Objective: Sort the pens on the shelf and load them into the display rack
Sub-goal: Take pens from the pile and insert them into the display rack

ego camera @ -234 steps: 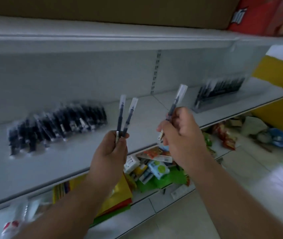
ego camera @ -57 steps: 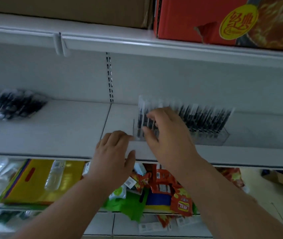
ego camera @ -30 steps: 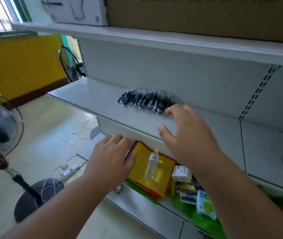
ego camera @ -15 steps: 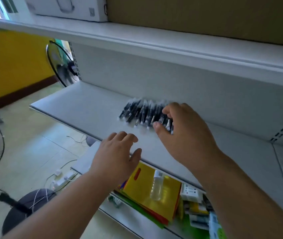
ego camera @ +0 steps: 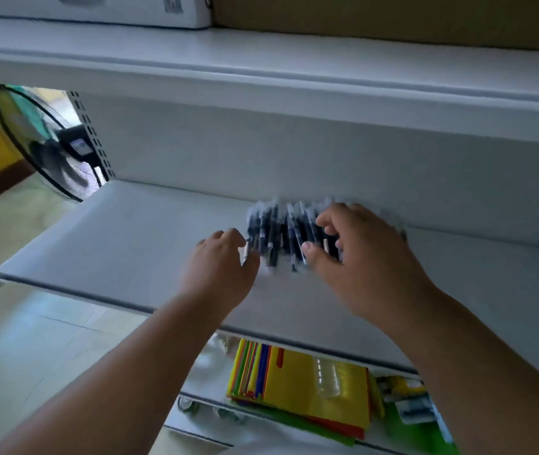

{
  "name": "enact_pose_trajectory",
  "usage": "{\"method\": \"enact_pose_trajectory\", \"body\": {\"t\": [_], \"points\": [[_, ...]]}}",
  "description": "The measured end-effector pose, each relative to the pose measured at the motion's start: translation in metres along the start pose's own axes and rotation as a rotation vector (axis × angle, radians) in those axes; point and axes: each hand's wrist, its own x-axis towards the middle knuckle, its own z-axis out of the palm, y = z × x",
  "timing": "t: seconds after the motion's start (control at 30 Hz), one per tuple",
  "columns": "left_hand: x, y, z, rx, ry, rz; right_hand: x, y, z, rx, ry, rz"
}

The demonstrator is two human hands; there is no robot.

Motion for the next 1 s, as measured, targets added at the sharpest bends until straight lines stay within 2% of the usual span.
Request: {"method": "enact_pose_trajectory", "body": {"t": [0.23, 0.37, 0.5, 0.63, 0.8, 1.0], "points": [[0.054, -0.02, 0.007, 0.113, -0.17, 0.096, -0.003, -0.028, 0.024, -0.015, 0.05, 0.182], [0.066, -0.021, 0.011, 0.162, -0.194, 0.167, -0.011, -0.034, 0.025, -0.025, 0.06, 0.257], [0.07, -0.018, 0.008, 0.242, -0.243, 0.178, -0.012, -0.036, 0.027, -0.004, 0.093, 0.282], [0.072, -0.012, 0.002, 0.224, -0.307, 0.149, -0.014, -0.033, 0.027, -0.01, 0.081, 0.286], [0.073, -0.012, 0.001, 0.257, -0.322, 0.182, -0.014, -0.024, 0.029, -0.003, 0.082, 0.284], [0.072, -0.014, 0.002, 0.194, -0.295, 0.142, -0.01, -0.017, 0.033, 0.022, 0.083, 0.267]]}}
